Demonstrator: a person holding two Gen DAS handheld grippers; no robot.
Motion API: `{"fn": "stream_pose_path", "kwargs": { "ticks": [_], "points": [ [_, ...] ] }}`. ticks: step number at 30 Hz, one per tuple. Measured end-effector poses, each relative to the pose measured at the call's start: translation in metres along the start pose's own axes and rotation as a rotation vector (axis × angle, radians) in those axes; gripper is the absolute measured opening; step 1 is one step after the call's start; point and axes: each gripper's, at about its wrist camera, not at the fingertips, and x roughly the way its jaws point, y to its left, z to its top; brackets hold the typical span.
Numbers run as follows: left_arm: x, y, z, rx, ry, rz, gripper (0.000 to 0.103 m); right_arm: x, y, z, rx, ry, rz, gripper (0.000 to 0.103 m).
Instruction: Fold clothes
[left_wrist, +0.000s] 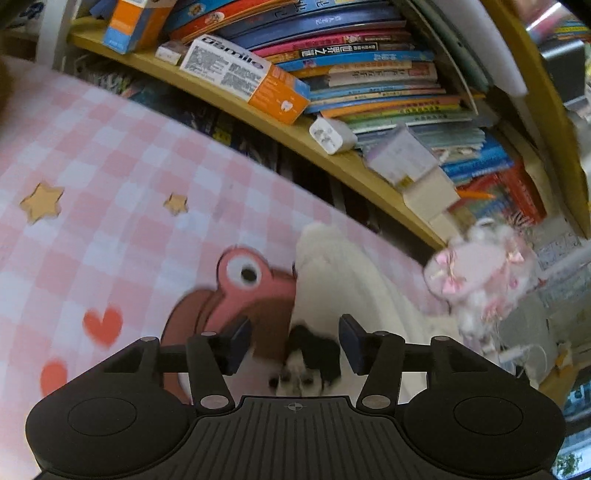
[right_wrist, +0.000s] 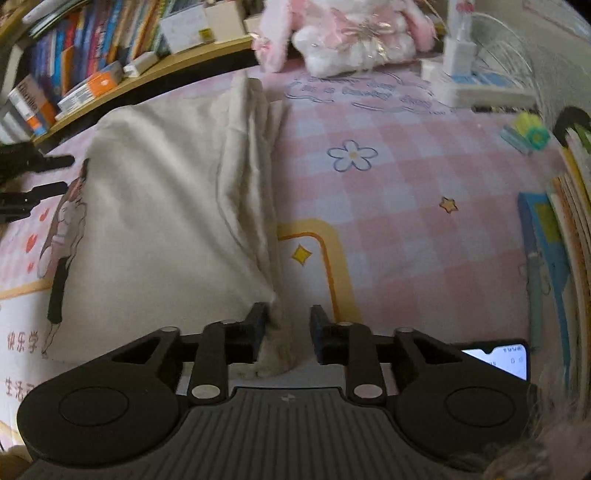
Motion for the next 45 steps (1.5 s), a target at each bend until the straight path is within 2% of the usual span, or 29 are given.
{"fn": "stream_pose_path", "kwargs": {
  "ticks": [2, 5, 12, 13, 14, 16, 17, 19, 20, 21, 23, 25, 26, 27, 28, 30, 33, 36, 40, 45],
  "points": [
    [0.011, 0.001, 0.008, -0.004, 0.018, -0.024, 0.052, 0.001, -0.004, 0.0, 0.023, 0.0, -0.002, 0.033],
    [0.028, 0.003, 0.019, -0.033, 0.044, -0.063, 0.052, 0.001, -0.004, -0.001, 0.031, -0.008, -0.007, 0.033],
    [0.059, 0.019, 0.036, -0.22, 0.055, -0.193, 0.048, 0.001, 0.004, 0.0, 0.01, -0.018, -0.056, 0.035],
    [0.062, 0.019, 0.038, -0.219, 0.054, -0.197, 0.039, 0.001, 0.004, 0.0, 0.011, -0.017, -0.058, 0.036],
    [0.064, 0.017, 0.039, -0.203, 0.054, -0.193, 0.035, 0.001, 0.004, 0.0, 0.014, -0.017, -0.059, 0.036],
    [0.061, 0.004, 0.041, -0.106, 0.024, -0.177, 0.009, 0.001, 0.004, 0.0, 0.024, -0.015, -0.061, 0.036],
    [0.057, -0.005, 0.041, -0.024, -0.01, -0.18, 0.008, 0.001, 0.004, 0.0, 0.028, -0.014, -0.061, 0.036],
    [0.04, -0.028, 0.034, 0.17, -0.113, -0.235, 0.007, 0.001, 0.004, 0.0, 0.032, -0.015, -0.062, 0.036],
    [0.033, -0.036, 0.03, 0.245, -0.154, -0.278, 0.008, 0.001, 0.004, 0.0, 0.034, -0.015, -0.062, 0.036],
    [0.036, -0.038, 0.03, 0.26, -0.151, -0.266, 0.009, 0.002, 0.004, 0.0, 0.035, -0.015, -0.063, 0.036],
    [0.057, -0.03, 0.039, 0.19, -0.072, -0.148, 0.011, 0.002, 0.004, 0.0, 0.034, -0.015, -0.064, 0.036],
    [0.074, -0.016, 0.047, 0.073, 0.009, -0.08, 0.025, 0.002, 0.004, 0.0, 0.033, -0.014, -0.065, 0.036],
    [0.074, -0.011, 0.049, 0.034, 0.012, -0.085, 0.026, 0.002, 0.004, 0.0, 0.033, -0.014, -0.066, 0.036],
    [0.07, -0.008, 0.05, 0.015, -0.003, -0.103, 0.033, 0.002, 0.004, 0.0, 0.032, -0.014, -0.066, 0.036],
    [0.064, -0.006, 0.05, 0.006, -0.028, -0.106, 0.047, 0.002, 0.004, 0.0, 0.032, -0.013, -0.067, 0.036],
    [0.046, -0.005, 0.047, 0.005, -0.084, -0.093, 0.057, 0.002, 0.004, 0.0, 0.031, -0.013, -0.067, 0.036],
    [0.026, 0.0, 0.035, 0.009, -0.086, -0.091, 0.057, 0.003, 0.003, 0.001, 0.026, -0.015, -0.063, 0.036],
    [0.005, 0.007, 0.01, 0.038, -0.084, -0.035, 0.056, 0.003, 0.004, 0.001, 0.016, -0.021, -0.062, 0.037],
    [-0.031, 0.017, -0.035, 0.059, -0.144, 0.035, 0.056, 0.003, 0.004, 0.0, 0.005, -0.03, -0.054, 0.037],
    [-0.058, 0.008, -0.082, 0.119, -0.109, 0.112, 0.057, 0.002, 0.002, -0.002, -0.005, -0.046, -0.044, 0.037]
  ]
}}
